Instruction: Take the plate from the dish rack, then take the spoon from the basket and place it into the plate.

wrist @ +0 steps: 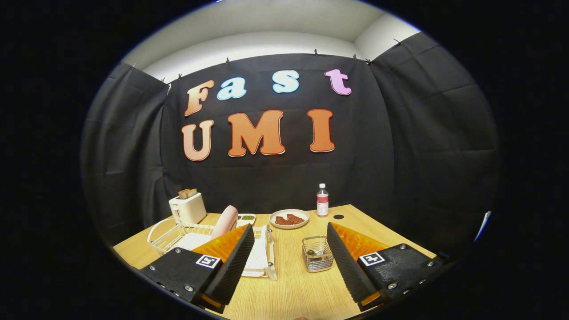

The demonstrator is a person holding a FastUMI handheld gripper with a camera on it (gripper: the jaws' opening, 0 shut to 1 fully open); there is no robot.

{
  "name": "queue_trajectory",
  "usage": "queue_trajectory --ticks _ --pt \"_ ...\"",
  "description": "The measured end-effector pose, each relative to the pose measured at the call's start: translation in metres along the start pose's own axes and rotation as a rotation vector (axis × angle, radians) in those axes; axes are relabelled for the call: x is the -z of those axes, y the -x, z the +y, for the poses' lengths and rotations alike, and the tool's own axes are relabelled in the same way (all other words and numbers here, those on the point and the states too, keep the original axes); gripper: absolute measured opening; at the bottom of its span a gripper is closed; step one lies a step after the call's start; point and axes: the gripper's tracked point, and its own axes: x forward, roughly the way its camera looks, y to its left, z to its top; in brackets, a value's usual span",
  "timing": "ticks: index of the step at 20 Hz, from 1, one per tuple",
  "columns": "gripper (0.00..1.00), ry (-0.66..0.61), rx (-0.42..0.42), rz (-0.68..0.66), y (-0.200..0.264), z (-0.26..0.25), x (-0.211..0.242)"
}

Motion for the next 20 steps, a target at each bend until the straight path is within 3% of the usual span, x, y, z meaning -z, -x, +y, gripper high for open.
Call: queue_trajectory --ticks 14,20 --pt "0.97 -0.02 -0.008 0.038 -0.011 0.004 0.014" --pt "0.97 -0.006 -0.038 0.075 -0.032 0.028 0.01"
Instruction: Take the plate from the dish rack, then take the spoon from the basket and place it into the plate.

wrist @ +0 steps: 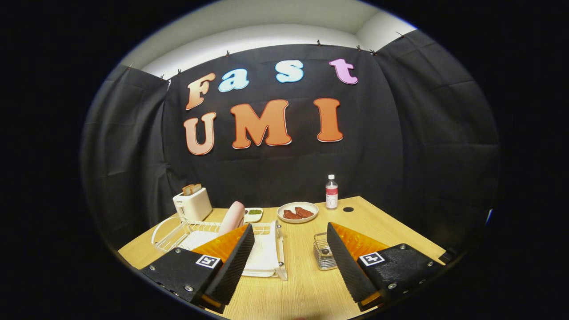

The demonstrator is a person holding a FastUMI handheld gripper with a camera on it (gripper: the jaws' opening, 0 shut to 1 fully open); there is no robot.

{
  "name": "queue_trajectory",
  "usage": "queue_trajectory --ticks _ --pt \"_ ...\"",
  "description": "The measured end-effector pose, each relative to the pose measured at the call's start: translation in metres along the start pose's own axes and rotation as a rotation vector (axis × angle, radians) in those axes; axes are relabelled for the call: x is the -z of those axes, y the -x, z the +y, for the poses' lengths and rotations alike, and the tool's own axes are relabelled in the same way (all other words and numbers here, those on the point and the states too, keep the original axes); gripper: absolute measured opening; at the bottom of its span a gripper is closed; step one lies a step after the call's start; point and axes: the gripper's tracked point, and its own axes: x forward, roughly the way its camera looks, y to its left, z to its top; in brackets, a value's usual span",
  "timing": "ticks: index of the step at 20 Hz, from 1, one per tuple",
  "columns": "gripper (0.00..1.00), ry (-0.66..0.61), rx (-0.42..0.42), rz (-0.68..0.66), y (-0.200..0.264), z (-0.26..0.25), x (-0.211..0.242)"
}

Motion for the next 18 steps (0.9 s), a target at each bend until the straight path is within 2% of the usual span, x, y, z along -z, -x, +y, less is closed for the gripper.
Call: queue_trajectory --ticks 7,12,16,18 --pt "0.98 0.046 -0.067 0.081 -0.047 0.05 -0.017" --pt "0.98 0.055 -0.142 0.202 -0.086 0.099 -0.016" --pt "0.98 0.029 -0.15 0.305 -0.121 0.119 -0.005" --pt "0.98 0.042 -0.128 0.364 -0.14 0.119 0.006"
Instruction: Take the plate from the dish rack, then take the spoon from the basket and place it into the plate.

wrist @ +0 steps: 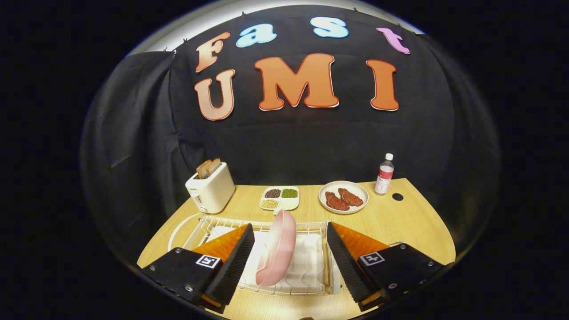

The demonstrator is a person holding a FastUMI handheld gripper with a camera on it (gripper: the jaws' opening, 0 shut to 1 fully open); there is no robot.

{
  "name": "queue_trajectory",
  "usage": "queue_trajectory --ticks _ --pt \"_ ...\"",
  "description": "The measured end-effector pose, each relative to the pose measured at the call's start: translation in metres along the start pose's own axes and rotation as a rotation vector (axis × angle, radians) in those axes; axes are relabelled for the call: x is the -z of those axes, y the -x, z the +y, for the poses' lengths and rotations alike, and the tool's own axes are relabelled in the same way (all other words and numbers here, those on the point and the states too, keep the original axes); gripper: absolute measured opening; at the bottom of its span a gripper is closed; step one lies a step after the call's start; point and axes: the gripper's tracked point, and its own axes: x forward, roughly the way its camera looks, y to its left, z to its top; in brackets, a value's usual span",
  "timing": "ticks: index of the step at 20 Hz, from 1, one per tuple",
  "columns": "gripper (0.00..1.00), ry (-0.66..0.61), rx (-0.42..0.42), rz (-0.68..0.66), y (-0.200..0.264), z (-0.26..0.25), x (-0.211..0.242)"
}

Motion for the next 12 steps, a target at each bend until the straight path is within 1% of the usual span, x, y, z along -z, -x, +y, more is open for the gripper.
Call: queue_trajectory --ticks 2,4,6,9,12 --pt "0.98 -0.008 -0.002 0.06 -0.017 0.003 0.008" --pt "0.98 -0.042 -0.017 0.122 -0.033 0.008 0.019" --pt "0.98 -0.055 -0.008 0.16 -0.048 0.009 0.026" --pt "0.98 -0.072 -0.011 0.231 -0.063 0.015 0.04" --pt "0.98 -0.096 0.009 0.272 -0.073 0.013 0.047"
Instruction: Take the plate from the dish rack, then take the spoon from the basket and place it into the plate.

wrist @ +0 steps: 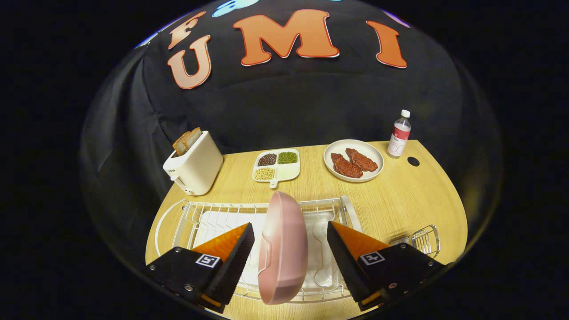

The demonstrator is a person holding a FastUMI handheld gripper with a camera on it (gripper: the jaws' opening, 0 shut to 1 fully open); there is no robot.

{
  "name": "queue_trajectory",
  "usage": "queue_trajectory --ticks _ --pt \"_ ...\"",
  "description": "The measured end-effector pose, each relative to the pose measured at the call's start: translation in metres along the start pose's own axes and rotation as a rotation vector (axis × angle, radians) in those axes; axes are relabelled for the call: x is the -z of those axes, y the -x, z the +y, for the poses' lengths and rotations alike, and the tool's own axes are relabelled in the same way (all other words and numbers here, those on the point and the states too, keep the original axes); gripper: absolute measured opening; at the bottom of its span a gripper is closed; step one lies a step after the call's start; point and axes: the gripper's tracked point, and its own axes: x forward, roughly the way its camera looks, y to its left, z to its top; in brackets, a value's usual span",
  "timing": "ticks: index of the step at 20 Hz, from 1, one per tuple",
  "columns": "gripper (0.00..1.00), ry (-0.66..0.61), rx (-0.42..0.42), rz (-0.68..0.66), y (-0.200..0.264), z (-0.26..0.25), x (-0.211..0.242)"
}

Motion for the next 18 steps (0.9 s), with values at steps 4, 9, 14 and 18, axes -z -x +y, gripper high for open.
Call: queue_trajectory --ticks 4,9,14,18 --pt "0.76 -0.044 -0.001 0.036 -0.014 0.001 0.004" --pt "0.31 -0.056 0.1 0.054 -0.012 -0.013 0.009" --pt "0.23 -0.057 0.202 0.054 0.002 -0.026 0.008" --pt "0.23 -0.046 0.241 0.067 0.012 -0.027 0.008"
